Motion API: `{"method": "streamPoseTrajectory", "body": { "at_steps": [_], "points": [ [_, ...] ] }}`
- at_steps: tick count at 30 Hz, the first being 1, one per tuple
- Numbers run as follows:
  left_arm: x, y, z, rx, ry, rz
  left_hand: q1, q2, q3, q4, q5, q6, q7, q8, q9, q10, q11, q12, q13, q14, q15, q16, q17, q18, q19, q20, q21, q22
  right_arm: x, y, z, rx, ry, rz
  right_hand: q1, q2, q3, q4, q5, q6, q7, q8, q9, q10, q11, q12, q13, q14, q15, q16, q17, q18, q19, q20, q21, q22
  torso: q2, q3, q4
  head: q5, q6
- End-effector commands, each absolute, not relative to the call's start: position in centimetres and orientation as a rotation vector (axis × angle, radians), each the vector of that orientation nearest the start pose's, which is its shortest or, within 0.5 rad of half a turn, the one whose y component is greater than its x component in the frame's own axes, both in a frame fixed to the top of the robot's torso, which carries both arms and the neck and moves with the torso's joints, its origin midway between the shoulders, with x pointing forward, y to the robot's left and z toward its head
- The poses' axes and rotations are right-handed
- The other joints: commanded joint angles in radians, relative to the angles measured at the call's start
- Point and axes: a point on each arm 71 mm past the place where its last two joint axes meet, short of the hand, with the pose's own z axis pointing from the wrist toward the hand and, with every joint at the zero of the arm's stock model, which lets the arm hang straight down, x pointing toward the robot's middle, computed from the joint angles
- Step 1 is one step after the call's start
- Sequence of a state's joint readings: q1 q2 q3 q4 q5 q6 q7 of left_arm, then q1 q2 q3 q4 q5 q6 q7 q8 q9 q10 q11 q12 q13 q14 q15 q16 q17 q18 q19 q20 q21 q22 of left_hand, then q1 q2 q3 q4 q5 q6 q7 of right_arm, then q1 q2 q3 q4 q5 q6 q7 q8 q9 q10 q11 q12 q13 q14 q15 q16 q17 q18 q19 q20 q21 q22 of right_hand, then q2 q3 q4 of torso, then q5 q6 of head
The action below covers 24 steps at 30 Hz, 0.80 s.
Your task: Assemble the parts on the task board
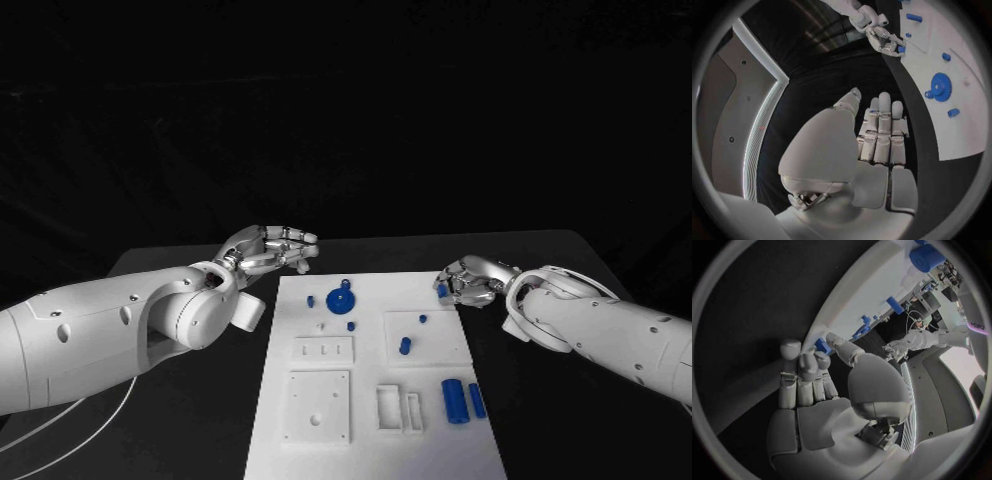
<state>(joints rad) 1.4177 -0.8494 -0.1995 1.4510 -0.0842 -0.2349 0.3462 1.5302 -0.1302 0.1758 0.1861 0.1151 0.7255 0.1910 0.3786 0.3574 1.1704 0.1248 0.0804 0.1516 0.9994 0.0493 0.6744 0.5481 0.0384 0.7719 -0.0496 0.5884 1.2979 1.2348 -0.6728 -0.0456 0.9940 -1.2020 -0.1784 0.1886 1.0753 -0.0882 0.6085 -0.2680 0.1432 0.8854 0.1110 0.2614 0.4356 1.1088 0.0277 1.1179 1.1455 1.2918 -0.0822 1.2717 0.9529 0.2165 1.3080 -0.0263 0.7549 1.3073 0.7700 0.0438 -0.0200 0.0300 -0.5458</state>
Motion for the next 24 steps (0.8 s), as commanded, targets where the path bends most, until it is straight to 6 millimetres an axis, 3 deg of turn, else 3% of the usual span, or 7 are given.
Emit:
{"method": "streamPoseTrajectory", "body": {
  "at_steps": [1,11,24],
  "points": [
    [51.63,22.98,-13.14,-0.873,1.502,-1.48,-0.002,-0.003,-0.001,0.006,-0.005,-0.004,0.013,-0.003,-0.001,0.001,0.003,-0.002,0.001,-0.005,-0.004,0.006,-0.001,0.014,-0.002,-0.004,0.007,-0.002,56.79,-26.97,-20.19,0.011,1.754,0.646,-0.002,0.008,0.014,-0.002,-0.018,0.038,0.023,0.007,0.002,-0.003,-0.008,0.007,-0.002,0.0,-0.008,-0.004,0.001,0.045,0.001,0.0,0.007,0.019,0.0,0.0004,0.0001,0.0,-0.001],
    [51.67,23.01,-13.15,-0.874,1.502,-1.478,-0.002,-0.003,-0.001,0.006,-0.005,-0.004,0.013,-0.003,-0.001,0.001,0.003,-0.003,0.001,-0.005,-0.004,0.007,-0.001,0.014,-0.002,-0.004,0.007,-0.002,56.83,-27.16,-20.18,0.012,1.752,0.637,-0.002,0.008,0.042,0.003,-0.048,0.044,0.02,0.01,0.003,-0.002,-0.011,0.008,-0.004,0.002,-0.011,-0.005,0.002,0.045,0.002,-0.001,0.009,0.019,0.0,-0.0001,-0.0001,-0.002,-0.002],
    [51.66,23.03,-13.15,-0.874,1.503,-1.478,-0.001,-0.003,0.0,0.005,-0.005,-0.004,0.013,-0.003,-0.001,0.001,0.003,-0.003,0.002,-0.006,-0.004,0.007,-0.002,0.014,-0.003,-0.004,0.007,-0.002,56.91,-27.31,-20.18,0.016,1.749,0.629,-0.012,-0.007,0.04,-0.002,-0.033,0.035,0.021,0.005,0.0,-0.002,-0.009,0.009,-0.004,0.002,-0.009,-0.005,0.003,0.045,0.003,-0.002,0.012,0.019,0.0,-0.0005,0.0007,-0.005,-0.002]
  ]
}}
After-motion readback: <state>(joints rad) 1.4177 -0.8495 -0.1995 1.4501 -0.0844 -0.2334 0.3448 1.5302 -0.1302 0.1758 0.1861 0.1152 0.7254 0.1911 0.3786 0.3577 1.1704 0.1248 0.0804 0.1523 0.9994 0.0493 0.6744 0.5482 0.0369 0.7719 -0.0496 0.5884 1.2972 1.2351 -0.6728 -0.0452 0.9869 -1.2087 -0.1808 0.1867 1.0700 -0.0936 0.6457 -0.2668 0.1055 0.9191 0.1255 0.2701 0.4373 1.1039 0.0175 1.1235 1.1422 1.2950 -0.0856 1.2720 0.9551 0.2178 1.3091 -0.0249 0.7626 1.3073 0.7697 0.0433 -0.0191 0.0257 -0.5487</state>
